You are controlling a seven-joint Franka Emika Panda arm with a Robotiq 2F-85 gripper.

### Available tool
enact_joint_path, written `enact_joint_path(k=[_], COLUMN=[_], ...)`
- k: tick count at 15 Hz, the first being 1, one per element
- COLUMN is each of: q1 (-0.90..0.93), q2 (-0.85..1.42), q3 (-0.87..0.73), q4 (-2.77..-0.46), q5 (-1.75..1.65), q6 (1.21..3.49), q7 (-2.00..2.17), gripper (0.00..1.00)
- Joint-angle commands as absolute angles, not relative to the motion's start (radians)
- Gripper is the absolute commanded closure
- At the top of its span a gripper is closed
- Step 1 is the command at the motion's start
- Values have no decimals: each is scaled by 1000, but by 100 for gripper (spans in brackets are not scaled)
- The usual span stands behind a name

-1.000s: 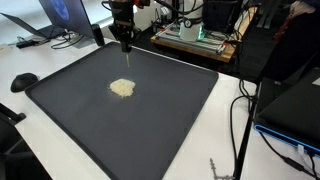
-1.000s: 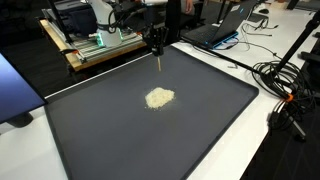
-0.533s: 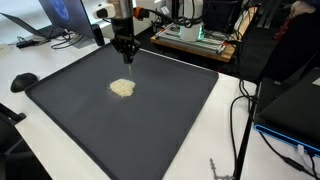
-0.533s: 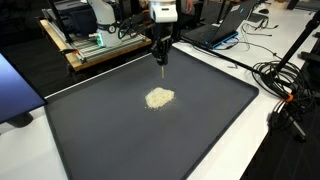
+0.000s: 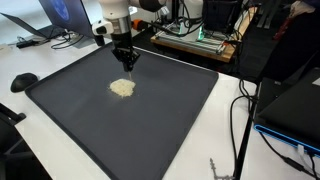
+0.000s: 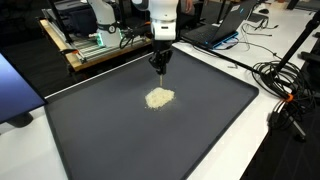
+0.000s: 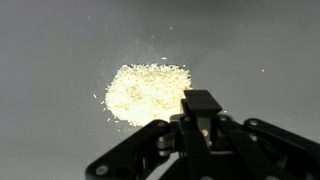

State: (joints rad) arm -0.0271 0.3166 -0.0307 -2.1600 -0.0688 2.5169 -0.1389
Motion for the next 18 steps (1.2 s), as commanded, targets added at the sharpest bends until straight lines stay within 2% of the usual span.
enact_joint_path(k=[1, 18], q1=[-18, 2], q2=[344, 402], q3=[-47, -69], q4=[-2128, -2088], q5=[-103, -160], q6=[2514, 2535], q7=[-81, 30], gripper=[97, 97])
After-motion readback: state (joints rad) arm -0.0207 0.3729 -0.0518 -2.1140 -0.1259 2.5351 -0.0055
